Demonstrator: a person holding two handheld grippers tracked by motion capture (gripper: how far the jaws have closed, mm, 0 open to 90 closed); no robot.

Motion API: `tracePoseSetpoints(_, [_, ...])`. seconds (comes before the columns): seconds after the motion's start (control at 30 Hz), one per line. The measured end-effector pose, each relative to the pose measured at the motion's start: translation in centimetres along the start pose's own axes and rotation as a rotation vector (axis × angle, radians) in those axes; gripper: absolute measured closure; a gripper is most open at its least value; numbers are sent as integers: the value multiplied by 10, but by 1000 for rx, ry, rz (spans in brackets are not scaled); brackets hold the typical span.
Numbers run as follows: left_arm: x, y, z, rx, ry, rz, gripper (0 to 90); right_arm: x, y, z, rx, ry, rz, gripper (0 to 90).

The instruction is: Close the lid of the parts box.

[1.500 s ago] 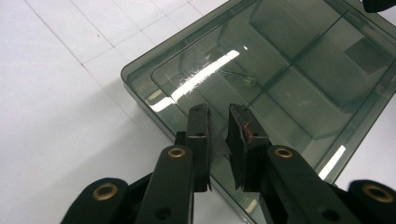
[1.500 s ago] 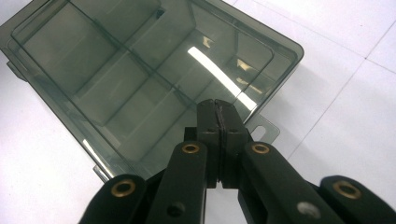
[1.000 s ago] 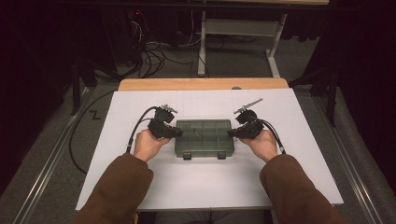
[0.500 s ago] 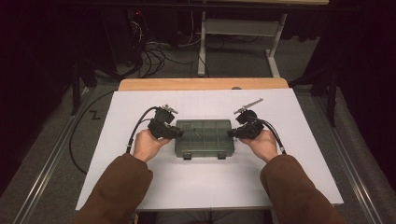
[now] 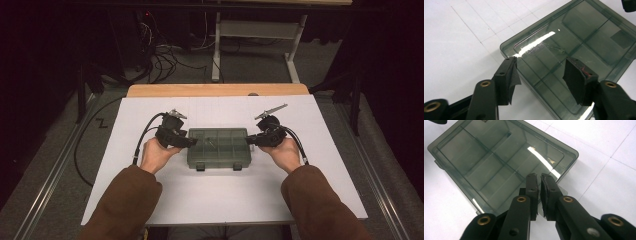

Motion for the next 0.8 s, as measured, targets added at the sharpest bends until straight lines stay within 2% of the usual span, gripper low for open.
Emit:
tracePoseSetpoints(0.17, [-2, 0, -2, -4, 11, 10, 414, -2, 1, 0, 0, 4, -2, 843])
tracePoseSetpoints(0.47, [-10, -1, -7, -5, 38, 14, 425, -6, 2, 1, -4, 18, 5, 826])
tracePoseSetpoints(0.8, [-17, -3, -9, 5, 52, -5, 421, -12, 2, 1, -15, 34, 4, 818])
Point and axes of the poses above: each handheld gripper's, and its own axes: x roughly forward along the jaws, z roughly out of its underside, y roughly to its right, the point moved 5 cm from there along x, roughly forward along the jaws, and after that the axes turned 1 degree about -y, right-handed, at the moved point
